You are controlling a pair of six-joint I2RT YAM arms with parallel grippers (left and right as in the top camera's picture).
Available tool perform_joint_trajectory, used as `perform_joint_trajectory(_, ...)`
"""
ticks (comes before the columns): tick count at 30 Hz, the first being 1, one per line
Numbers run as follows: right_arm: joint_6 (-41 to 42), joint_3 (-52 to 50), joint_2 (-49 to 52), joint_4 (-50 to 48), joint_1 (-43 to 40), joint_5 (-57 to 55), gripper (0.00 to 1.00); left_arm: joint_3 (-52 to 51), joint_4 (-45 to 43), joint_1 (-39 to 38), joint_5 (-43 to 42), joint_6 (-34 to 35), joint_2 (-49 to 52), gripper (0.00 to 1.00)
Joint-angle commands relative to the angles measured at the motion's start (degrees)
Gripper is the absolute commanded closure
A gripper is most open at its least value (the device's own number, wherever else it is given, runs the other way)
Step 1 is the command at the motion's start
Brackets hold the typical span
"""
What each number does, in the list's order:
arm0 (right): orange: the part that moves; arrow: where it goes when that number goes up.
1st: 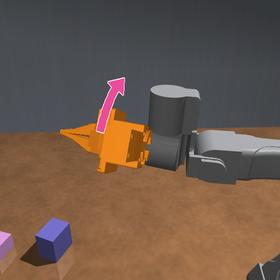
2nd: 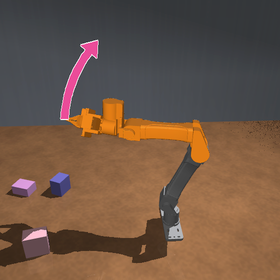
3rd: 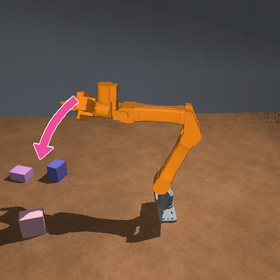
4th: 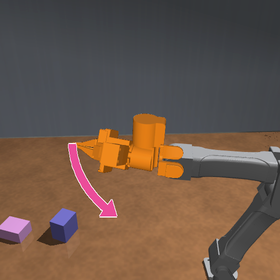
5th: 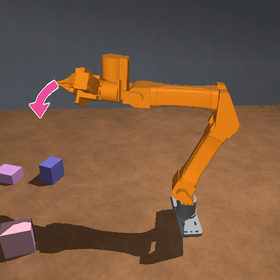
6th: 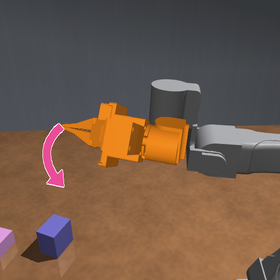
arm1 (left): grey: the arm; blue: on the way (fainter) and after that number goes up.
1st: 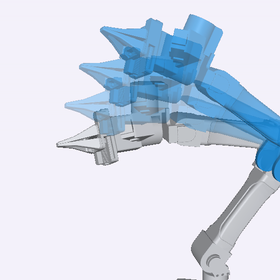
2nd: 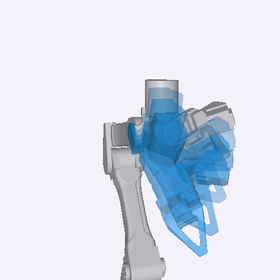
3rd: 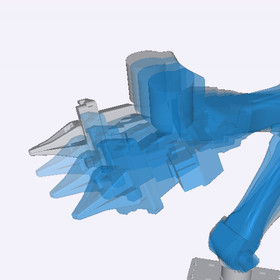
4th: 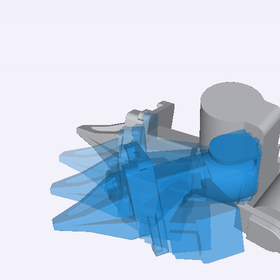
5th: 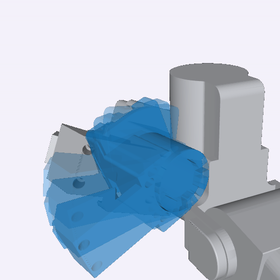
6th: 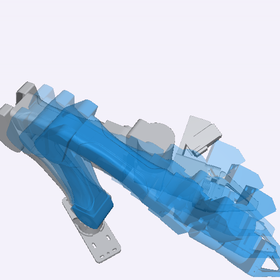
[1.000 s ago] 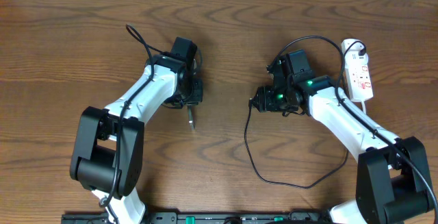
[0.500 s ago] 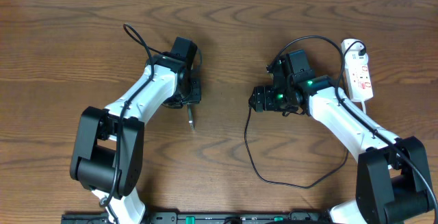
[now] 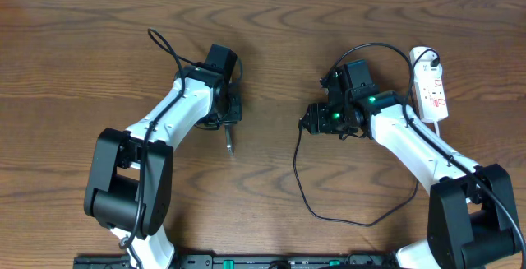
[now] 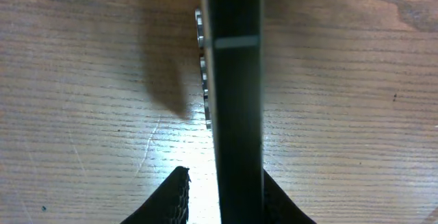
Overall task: Plug charger to phone and switch on socket
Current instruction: 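Lower the right gripper onto the black cable's USB-C end and grasp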
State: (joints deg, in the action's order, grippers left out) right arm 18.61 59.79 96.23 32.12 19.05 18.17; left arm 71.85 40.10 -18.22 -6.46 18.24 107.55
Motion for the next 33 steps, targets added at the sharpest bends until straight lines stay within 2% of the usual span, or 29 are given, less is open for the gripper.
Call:
perform_joint_trajectory(1, -0.48, 0.09, 0.02, 0.02, 1.75, -0.28, 0.42, 0.35, 0.11, -0.13, 0.98, 0.55, 0.37, 0.74)
perform_joint_trajectory(11, -0.37, 0.09, 0.02, -0.17, 5.07, -3.3, 0.38, 0.35, -0.31, -0.13, 1.4, 2.27, 0.37, 0.79)
perform_joint_trajectory(13, 0.11, 0.09, 0.02, -0.17, 5.33, -3.72, 0.38, 0.2, -0.28, -0.13, 1.38, 2.29, 0.37, 0.89)
perform_joint_trajectory(15, 0.9, 0.09, 0.02, -0.17, 5.44, -3.72, 0.4, -0.15, -0.33, -0.13, 1.38, 2.64, 0.37, 0.92)
perform_joint_trajectory(20, 2.91, 0.09, 0.02, -0.59, 6.8, -5.49, 0.49, -0.76, -0.28, -0.13, 1.16, 3.54, 0.37, 0.93)
perform_joint_trajectory(23, 4.39, 0.09, 0.07, -0.66, 8.37, -8.98, 0.51, -0.63, -0.39, -0.04, -0.98, 3.54, 0.35, 0.93)
perform_joint_trajectory(27, 5.66, 0.09, 0.33, -1.25, 10.78, -14.88, 0.5, 0.61, -0.28, 1.97, -11.39, 3.5, 0.04, 0.93)
perform_joint_trajectory(30, 6.25, 0.09, 1.07, -2.75, 11.98, -18.27, 0.4, 1.44, -0.33, 5.33, -23.26, 3.52, -1.31, 0.93)
perform_joint_trajectory(33, 6.32, 0.09, 2.69, -4.33, 12.24, -18.25, 0.39, 1.46, -0.07, 8.48, -30.8, 3.52, -2.71, 0.93)
